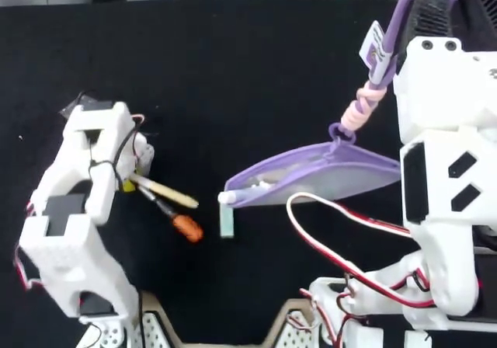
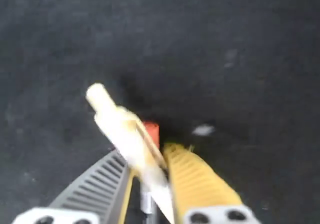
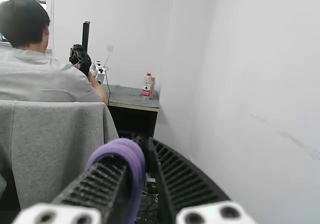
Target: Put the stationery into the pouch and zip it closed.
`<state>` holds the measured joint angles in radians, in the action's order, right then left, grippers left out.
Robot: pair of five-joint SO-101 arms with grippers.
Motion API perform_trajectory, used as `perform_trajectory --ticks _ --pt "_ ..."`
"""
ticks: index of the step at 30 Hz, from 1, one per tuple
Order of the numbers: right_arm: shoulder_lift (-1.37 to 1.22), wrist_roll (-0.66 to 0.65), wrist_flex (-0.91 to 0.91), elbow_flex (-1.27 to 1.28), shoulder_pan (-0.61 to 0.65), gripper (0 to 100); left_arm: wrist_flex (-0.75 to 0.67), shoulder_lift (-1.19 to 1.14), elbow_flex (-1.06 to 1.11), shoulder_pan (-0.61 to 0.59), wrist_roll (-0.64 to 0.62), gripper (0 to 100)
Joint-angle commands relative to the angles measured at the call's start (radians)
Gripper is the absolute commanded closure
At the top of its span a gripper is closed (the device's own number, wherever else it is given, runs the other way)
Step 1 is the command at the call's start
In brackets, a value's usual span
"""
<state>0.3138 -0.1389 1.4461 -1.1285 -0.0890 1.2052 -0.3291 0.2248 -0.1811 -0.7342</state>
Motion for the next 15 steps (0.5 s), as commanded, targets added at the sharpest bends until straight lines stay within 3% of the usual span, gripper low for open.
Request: perform_trajectory --ticks 1,4,10,15 --pt "0.004 -0.006 -0.002 -0.001 -0.017 98.6 0.218 -0.023 -0.073 -0.008 0.103 97" --pt "0.004 -0.006 0.003 -0.005 -0.017 98.6 0.373 -0.023 -0.154 -0.015 0.109 97" --pt "0.004 -0.006 0.003 -0.007 -0.014 98.6 0.549 -0.023 -0.369 -0.007 0.109 97" --pt "0.004 -0.006 0.003 -0.007 -0.017 98.6 0.554 0.015 -0.587 -0.004 0.103 97"
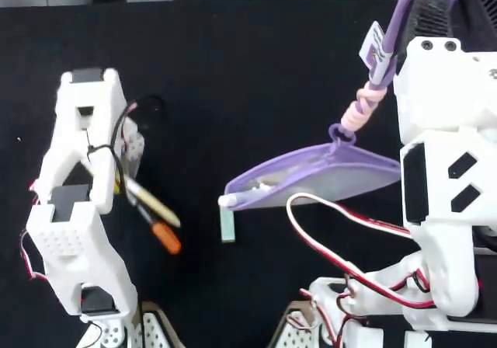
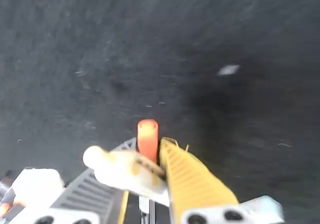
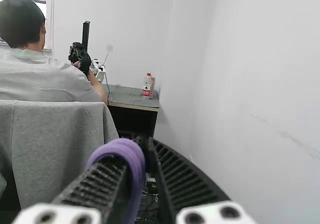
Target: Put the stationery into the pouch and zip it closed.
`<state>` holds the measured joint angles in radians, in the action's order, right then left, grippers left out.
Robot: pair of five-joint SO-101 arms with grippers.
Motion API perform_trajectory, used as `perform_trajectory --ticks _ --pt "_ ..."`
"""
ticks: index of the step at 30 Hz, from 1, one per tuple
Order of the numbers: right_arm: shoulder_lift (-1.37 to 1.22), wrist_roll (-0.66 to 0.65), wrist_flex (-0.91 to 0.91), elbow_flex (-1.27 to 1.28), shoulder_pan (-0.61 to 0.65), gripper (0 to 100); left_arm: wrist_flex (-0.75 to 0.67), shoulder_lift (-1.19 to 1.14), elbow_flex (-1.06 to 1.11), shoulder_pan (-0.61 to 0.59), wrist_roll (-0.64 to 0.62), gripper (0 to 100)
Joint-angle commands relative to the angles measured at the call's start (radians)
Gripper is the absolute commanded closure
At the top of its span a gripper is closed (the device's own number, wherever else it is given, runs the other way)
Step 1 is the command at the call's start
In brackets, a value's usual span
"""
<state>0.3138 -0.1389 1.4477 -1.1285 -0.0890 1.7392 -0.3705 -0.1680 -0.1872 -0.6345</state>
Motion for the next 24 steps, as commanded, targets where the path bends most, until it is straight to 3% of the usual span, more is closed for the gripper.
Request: perform_trajectory --ticks 1,6,11,17,24 --pt "0.004 -0.006 0.002 -0.007 -0.017 98.6 0.020 0.075 -0.239 0.002 0.003 97" --pt "0.004 -0.006 0.002 -0.005 -0.012 98.6 0.018 0.176 -0.473 0.025 0.003 97" --pt "0.002 -0.006 0.002 -0.001 -0.012 98.6 0.018 0.255 -0.639 0.133 0.003 97" --pt "0.004 -0.006 0.002 -0.002 -0.017 98.6 0.018 0.305 -0.694 0.323 0.009 97" --pt "0.004 -0.006 0.002 -0.001 -0.017 98.6 0.018 0.423 -0.702 0.375 0.005 97"
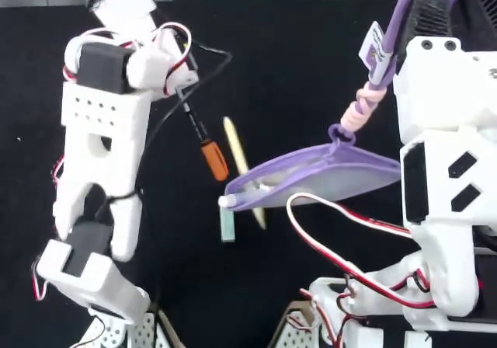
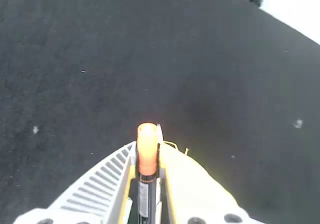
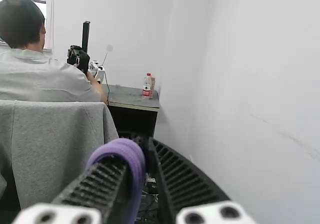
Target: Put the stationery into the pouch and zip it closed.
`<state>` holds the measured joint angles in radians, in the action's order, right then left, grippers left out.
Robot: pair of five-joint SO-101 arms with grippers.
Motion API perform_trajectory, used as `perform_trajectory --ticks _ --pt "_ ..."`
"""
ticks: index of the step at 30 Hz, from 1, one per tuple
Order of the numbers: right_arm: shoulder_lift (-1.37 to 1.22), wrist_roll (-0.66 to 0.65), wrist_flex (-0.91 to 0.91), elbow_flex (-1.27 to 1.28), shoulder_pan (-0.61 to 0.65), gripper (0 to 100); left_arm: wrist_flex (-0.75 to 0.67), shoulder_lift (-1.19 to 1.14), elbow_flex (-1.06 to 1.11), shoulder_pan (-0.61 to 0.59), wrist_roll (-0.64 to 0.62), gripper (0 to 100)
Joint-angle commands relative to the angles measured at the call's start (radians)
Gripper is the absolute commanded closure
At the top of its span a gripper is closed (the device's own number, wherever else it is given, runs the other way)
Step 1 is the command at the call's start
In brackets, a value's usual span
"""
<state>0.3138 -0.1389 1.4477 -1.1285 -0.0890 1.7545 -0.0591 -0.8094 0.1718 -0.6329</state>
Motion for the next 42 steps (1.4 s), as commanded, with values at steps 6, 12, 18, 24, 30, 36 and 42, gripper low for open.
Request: perform_trajectory --ticks 6,12,18,24,30,36,42 --pt "-0.001 -0.005 0.002 0.001 -0.014 98.6 0.003 0.229 -0.042 0.002 0.008 97" --pt "-0.002 -0.002 0.002 0.001 -0.012 98.6 0.003 0.351 -0.039 0.031 0.008 97" --pt "-0.002 0.000 0.002 0.001 -0.012 98.6 0.002 0.542 0.025 0.079 0.002 97" --pt "-0.002 0.002 0.002 0.001 -0.011 98.6 -0.147 0.713 0.300 0.206 0.000 97" --pt "0.004 0.002 0.003 0.001 -0.011 98.6 -0.582 0.962 0.797 0.257 -0.060 97" --pt "0.004 -0.005 0.023 -0.004 -0.011 98.6 -1.115 1.229 1.280 0.249 -0.061 97" --pt "0.004 -0.006 0.023 -0.005 -0.015 98.6 -1.462 1.389 1.633 0.300 0.101 97"
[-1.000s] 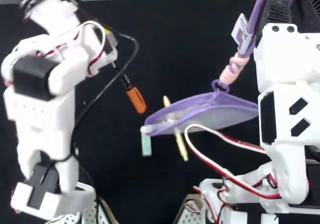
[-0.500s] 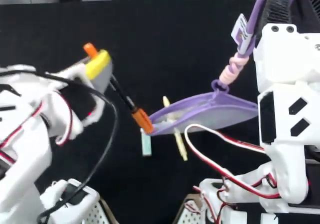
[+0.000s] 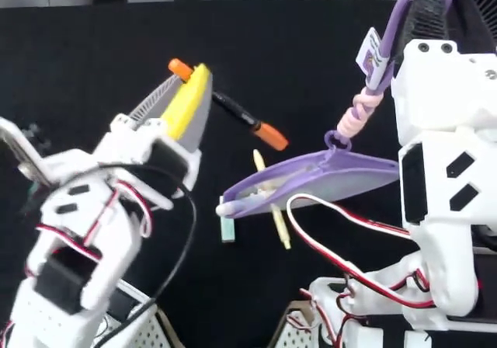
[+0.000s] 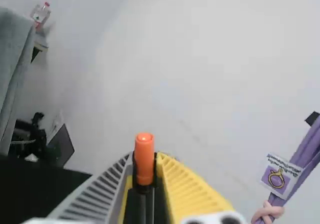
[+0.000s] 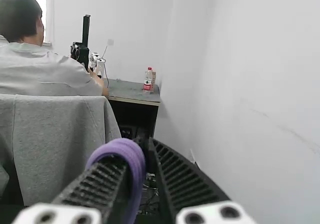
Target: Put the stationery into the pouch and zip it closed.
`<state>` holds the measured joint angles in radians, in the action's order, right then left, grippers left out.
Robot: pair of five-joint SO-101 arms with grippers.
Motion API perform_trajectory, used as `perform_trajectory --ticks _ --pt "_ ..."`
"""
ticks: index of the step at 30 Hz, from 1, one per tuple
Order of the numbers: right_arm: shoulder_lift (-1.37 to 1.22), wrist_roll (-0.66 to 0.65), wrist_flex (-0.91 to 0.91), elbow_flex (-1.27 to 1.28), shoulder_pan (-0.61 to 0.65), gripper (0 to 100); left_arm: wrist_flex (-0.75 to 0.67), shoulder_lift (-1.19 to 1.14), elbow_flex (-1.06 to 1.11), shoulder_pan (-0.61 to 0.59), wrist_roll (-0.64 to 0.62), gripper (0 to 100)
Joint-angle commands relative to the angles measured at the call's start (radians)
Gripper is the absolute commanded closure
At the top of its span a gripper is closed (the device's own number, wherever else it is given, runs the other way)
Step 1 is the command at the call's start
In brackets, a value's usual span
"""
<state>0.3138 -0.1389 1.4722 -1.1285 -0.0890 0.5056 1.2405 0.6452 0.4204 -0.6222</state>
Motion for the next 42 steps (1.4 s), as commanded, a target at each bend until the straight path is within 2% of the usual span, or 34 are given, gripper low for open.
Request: perform_trajectory --ticks 1,4,14,23,29,33,42 --pt "0.004 -0.006 -0.003 -0.005 -0.015 98.6 -0.219 0.109 0.205 0.064 0.104 97" --pt "-0.002 -0.006 -0.005 -0.004 -0.017 98.6 -0.196 0.164 0.223 0.090 0.110 97" --pt "-0.004 -0.006 -0.020 0.001 -0.017 98.6 -0.018 0.275 0.096 0.082 0.110 97" --pt "-0.004 -0.002 -0.020 0.001 -0.015 98.6 0.104 0.407 0.111 0.091 0.110 97" --pt "-0.004 0.002 -0.018 0.001 -0.012 98.6 0.031 0.407 0.305 0.093 0.118 97" --pt "-0.004 0.000 -0.018 0.001 -0.015 98.6 -0.003 0.411 0.389 0.147 0.123 97" --pt "-0.004 0.000 -0.018 0.001 -0.014 98.6 -0.161 0.402 0.633 0.312 0.351 96"
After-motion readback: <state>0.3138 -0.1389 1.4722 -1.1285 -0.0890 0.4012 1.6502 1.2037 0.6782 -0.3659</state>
